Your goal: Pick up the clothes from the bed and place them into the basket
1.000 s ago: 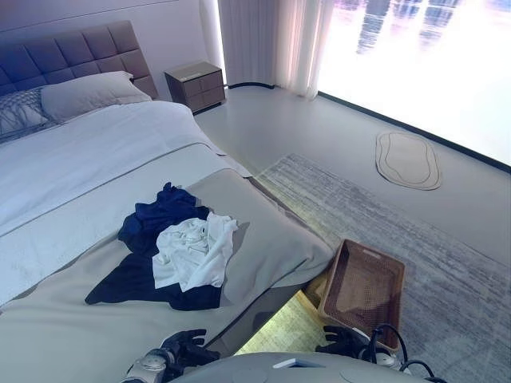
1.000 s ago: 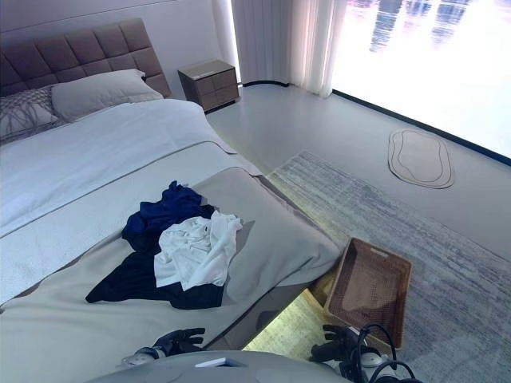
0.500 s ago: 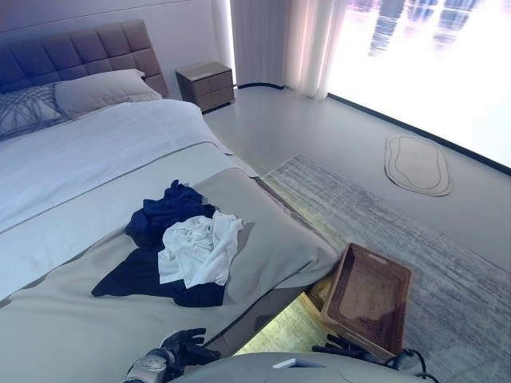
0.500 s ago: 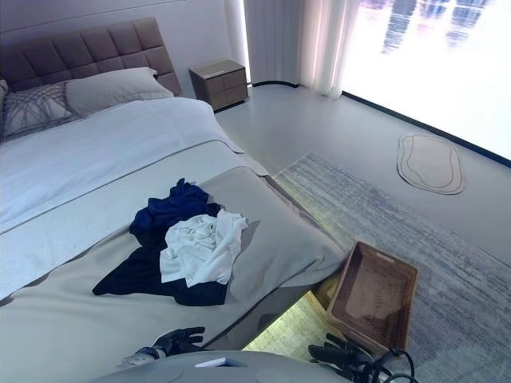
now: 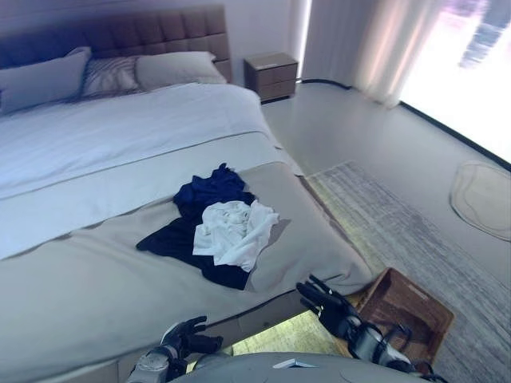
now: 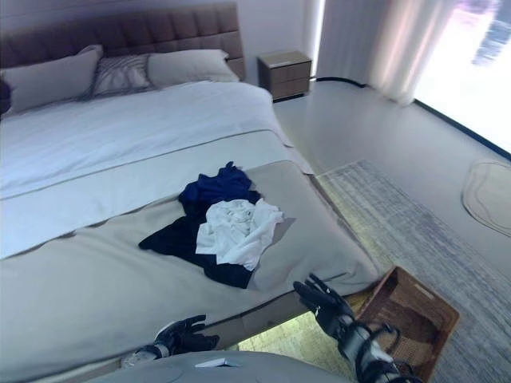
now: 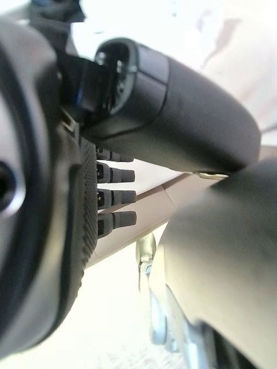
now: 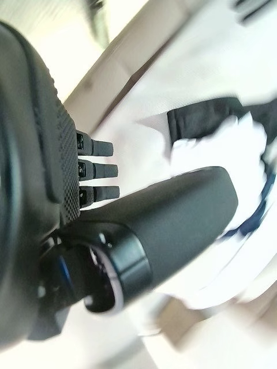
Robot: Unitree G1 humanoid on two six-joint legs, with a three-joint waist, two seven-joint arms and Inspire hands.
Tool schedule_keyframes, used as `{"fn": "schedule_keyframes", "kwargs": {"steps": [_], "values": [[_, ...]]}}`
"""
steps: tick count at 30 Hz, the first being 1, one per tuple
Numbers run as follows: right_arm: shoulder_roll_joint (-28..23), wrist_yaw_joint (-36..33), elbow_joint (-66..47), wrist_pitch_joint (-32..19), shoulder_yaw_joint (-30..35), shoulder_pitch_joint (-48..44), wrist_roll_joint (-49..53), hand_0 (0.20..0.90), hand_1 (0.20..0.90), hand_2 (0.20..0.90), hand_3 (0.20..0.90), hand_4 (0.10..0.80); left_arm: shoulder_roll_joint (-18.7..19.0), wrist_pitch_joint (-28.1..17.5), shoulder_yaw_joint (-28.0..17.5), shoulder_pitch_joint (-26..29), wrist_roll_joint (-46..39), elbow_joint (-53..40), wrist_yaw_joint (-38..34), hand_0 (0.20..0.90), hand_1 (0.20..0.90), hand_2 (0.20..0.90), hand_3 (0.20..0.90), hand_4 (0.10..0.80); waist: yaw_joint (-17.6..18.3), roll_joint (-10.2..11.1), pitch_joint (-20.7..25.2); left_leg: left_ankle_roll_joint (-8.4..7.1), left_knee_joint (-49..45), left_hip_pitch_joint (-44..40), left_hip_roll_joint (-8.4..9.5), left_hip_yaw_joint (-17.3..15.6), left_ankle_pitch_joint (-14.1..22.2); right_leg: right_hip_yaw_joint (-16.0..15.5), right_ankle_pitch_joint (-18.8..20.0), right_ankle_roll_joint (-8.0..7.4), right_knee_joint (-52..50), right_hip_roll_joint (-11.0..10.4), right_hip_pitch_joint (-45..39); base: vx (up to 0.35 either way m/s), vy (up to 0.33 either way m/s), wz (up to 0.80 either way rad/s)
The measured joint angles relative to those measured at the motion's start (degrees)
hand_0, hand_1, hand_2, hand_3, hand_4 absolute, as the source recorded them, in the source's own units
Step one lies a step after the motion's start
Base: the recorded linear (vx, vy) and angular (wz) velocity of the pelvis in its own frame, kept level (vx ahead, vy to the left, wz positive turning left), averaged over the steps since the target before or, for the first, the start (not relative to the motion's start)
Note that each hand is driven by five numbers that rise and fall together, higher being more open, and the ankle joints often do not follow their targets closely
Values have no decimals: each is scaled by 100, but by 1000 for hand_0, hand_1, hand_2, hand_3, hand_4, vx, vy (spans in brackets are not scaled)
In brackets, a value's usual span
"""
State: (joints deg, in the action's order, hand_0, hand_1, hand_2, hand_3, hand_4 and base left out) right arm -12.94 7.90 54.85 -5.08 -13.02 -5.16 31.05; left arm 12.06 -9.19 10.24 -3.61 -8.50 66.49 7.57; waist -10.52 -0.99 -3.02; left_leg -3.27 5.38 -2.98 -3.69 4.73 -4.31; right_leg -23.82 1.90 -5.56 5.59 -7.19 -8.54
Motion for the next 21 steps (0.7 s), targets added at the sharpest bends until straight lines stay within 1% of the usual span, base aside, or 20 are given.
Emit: {"fn": "schedule_keyframes", "kwargs": {"steps": [1,2,3,4,5,7,8,10,12,13,14,15,18,19,20,21], "values": [[-92,-390,-191,-174,-201,-87,-670,900,900,900,900,800,-16,-48,2,20,-30,-11,-4,900,900,900,900,800,-42,-12,-6,2,-3,63,41,90,-19,-66,-10,-14,0,-6,11,42,87,43],[-208,-742,-307,-245,-398,-259,-1332,900,900,900,900,800,-21,-121,-3,14,-51,-37,-9,900,900,900,900,800,-167,39,-64,-3,-1,130,90,180,-46,-181,-25,-37,-1,-39,4,40,110,52],[-468,-1119,-423,-160,-779,-549,-1998,900,900,900,900,800,-20,-209,2,53,-53,-47,8,900,900,900,900,800,-285,66,-101,-1,-4,240,136,296,-104,-289,-18,-49,-23,-62,35,-7,84,53],[-632,-1255,-468,-96,-953,-764,-2312,900,900,900,900,800,-20,-249,5,115,-53,-50,17,900,900,900,900,800,-337,68,-159,4,-12,290,167,392,-169,-378,-14,-55,-28,-83,37,-28,63,71],[-819,-1519,-475,-72,-964,-1192,-2821,900,900,900,900,800,-5,-292,-4,221,-66,-59,18,900,900,900,900,800,-444,93,-329,3,-28,376,209,550,-266,-538,-9,-66,-30,-103,24,-73,70,69],[-963,-1934,-525,127,-979,-2060,-3478,900,900,900,900,800,85,-362,-4,403,-171,-129,71,900,900,900,900,800,-616,196,-603,-24,-52,654,241,696,-342,-684,-13,-68,-50,-106,196,-74,45,51],[-1037,-2119,-517,285,-1060,-2504,-3868,900,900,900,900,800,124,-361,11,549,-178,-129,94,900,900,900,900,800,-679,224,-690,-36,-160,853,250,745,-348,-696,5,-42,-151,-127,387,2,19,25],[-1099,-2418,-424,455,-1056,-3071,-4329,900,900,900,900,800,150,-358,20,734,-237,-117,117,900,900,900,900,800,-791,209,-905,-52,-248,1022,302,837,-351,-747,-22,-79,-323,-188,537,4,60,24],[-1110,-2748,-288,723,-1069,-3664,-4716,900,900,900,900,800,189,-396,43,887,-387,-119,149,900,900,900,900,800,-903,187,-1143,-57,-404,1200,383,949,-355,-817,-90,-104,-526,-304,667,-24,88,32],[-1113,-2894,-212,841,-1166,-3911,-4861,900,900,900,900,800,214,-467,84,938,-501,-126,153,900,900,900,900,800,-977,177,-1258,-71,-498,1297,411,971,-344,-837,-115,-101,-616,-355,740,-41,69,25],[-1112,-3049,-49,980,-1264,-4253,-5008,900,900,900,900,800,259,-532,140,1016,-599,-171,152,900,900,900,900,800,-1096,175,-1431,-82,-615,1439,479,984,-335,-843,-164,-104,-723,-420,851,-57,44,16],[-1105,-3139,93,1108,-1280,-4489,-5103,900,900,900,900,800,308,-558,187,1082,-634,-167,135,900,900,900,900,800,-1160,172,-1533,-109,-713,1574,484,988,-304,-845,-165,-103,-764,-436,950,-50,23,11],[-1111,-3221,390,1489,-1288,-4985,-5186,900,900,900,900,800,550,-577,377,1096,-739,-147,148,900,900,900,900,800,-1379,170,-1889,-113,-811,1808,510,1019,-298,-852,-163,-103,-777,-444,1123,-25,-1,8],[-1111,-3220,534,1595,-1288,-5067,-5184,900,900,900,900,800,614,-558,396,1078,-747,-125,146,900,900,900,900,800,-1458,175,-1977,-119,-837,1861,521,1054,-293,-885,-163,-103,-776,-443,1139,-14,-10,19],[-1113,-3195,754,1704,-1289,-5149,-5180,900,900,900,900,800,681,-556,413,1050,-768,-100,162,900,900,900,900,800,-1487,176,-2032,-170,-924,1957,540,1122,-254,-965,-164,-102,-774,-439,1161,-7,-11,23],[-1113,-3154,925,1778,-1288,-5197,-5174,900,900,900,900,800,717,-555,413,1030,-783,-89,162,900,900,900,900,800,-1576,186,-2065,-171,-939,2012,557,1147,-252,-990,-164,-101,-775,-438,1202,-9,-20,19]]}}
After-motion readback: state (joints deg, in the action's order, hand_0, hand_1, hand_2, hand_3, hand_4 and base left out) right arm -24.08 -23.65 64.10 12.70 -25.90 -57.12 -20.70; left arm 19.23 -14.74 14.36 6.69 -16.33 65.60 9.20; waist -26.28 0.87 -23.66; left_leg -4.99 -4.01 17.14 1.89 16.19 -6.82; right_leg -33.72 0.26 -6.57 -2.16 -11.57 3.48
